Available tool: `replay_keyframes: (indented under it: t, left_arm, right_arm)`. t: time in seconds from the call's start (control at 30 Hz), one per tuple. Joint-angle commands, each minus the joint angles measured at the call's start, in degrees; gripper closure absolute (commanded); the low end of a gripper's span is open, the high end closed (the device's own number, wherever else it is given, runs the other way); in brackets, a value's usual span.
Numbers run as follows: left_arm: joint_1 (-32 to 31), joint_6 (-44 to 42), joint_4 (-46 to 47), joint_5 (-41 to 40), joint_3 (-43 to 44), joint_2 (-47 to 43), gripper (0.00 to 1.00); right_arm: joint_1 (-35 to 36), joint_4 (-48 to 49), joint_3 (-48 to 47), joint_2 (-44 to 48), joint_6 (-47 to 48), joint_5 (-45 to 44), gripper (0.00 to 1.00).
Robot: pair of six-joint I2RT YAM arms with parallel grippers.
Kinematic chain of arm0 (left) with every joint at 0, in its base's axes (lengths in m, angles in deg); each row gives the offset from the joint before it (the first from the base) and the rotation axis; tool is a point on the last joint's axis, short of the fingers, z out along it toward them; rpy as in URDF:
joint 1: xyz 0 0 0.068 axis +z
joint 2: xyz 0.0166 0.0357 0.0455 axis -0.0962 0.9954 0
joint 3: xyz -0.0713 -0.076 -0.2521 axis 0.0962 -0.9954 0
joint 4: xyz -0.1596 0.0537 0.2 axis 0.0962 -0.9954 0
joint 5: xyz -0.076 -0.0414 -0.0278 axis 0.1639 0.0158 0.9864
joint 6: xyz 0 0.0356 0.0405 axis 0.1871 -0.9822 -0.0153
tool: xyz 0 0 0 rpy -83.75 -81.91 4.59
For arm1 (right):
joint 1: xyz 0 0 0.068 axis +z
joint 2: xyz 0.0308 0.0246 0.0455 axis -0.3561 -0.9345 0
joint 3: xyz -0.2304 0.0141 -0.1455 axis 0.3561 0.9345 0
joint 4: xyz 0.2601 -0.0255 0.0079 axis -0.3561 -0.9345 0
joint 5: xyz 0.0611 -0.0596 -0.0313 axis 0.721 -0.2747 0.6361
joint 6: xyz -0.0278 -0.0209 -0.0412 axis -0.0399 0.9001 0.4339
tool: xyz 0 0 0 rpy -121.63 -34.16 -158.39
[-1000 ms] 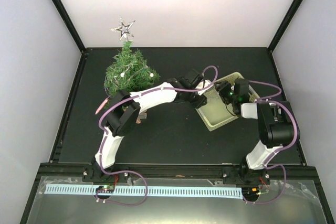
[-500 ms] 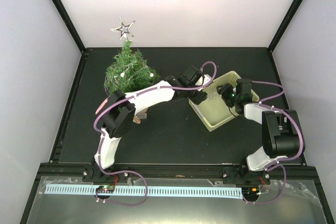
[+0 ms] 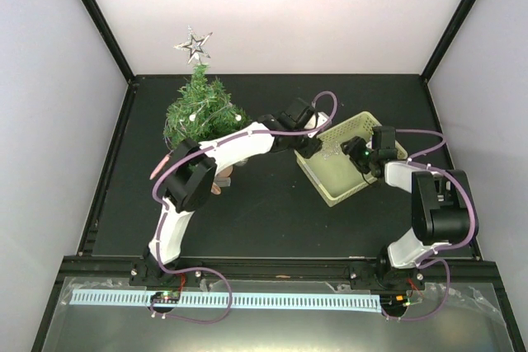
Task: Decorate the small christmas tree
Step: Pick up the decoration item from the storage box.
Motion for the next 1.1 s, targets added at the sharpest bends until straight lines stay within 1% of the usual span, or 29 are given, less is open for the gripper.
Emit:
replay_keyframes:
  t: [0.0, 0.17, 0.33, 0.4, 0.57, 0.63, 0.67, 0.77, 0.83, 0.9, 1.07]
  left_arm:
    - [0.14, 1.01, -2.74, 7.92, 1.61, 2.33, 0.56]
    - [-0.49, 2.27, 0.77, 9.49, -3.38, 0.14, 0.65]
    - [-0.76, 3.36, 2.30, 10.60, -5.15, -1.22, 0.77]
    - [-0.83, 3.58, 3.10, 11.03, -5.79, -1.42, 0.79]
    - [-0.76, 4.23, 3.62, 12.25, -6.17, -1.11, 0.80]
    - [-0.77, 4.41, 3.63, 11.88, -5.99, -1.57, 0.78]
    - [-0.76, 4.31, 3.52, 11.03, -5.79, -2.04, 0.74]
    - [-0.69, 3.15, 2.30, 6.04, -4.40, -3.93, 0.68]
    - [-0.36, 2.00, 1.67, 2.59, -2.98, -4.90, 0.62]
    - [0.05, 0.88, 1.05, 0.00, -1.70, -5.29, 0.60]
    - [1.17, -1.28, 0.35, -2.03, 0.53, -4.31, 0.53]
  right_arm:
    - [0.56, 1.75, -0.85, -1.93, 0.44, 1.49, 0.40]
    - [2.08, -0.05, -2.55, -5.92, 0.12, -0.02, 0.39]
    - [3.18, 2.96, -1.98, -8.71, -0.84, -0.52, 0.39]
    - [3.14, 6.57, -1.02, -9.34, -1.44, 0.97, 0.39]
    - [3.17, 9.97, -1.63, -11.07, -2.16, 3.94, 0.40]
    - [3.12, 8.83, -1.56, -10.32, -1.92, 2.36, 0.40]
    - [3.16, 7.50, -1.70, -9.98, -1.59, 1.13, 0.40]
    - [2.78, 5.41, -1.16, -8.78, -1.53, -0.96, 0.40]
    - [2.59, 5.29, -0.63, -8.21, -1.62, -1.49, 0.40]
    - [2.43, 4.96, -0.71, -8.11, -1.43, -1.61, 0.40]
    - [2.36, 4.97, -0.93, -8.31, -1.12, -1.26, 0.40]
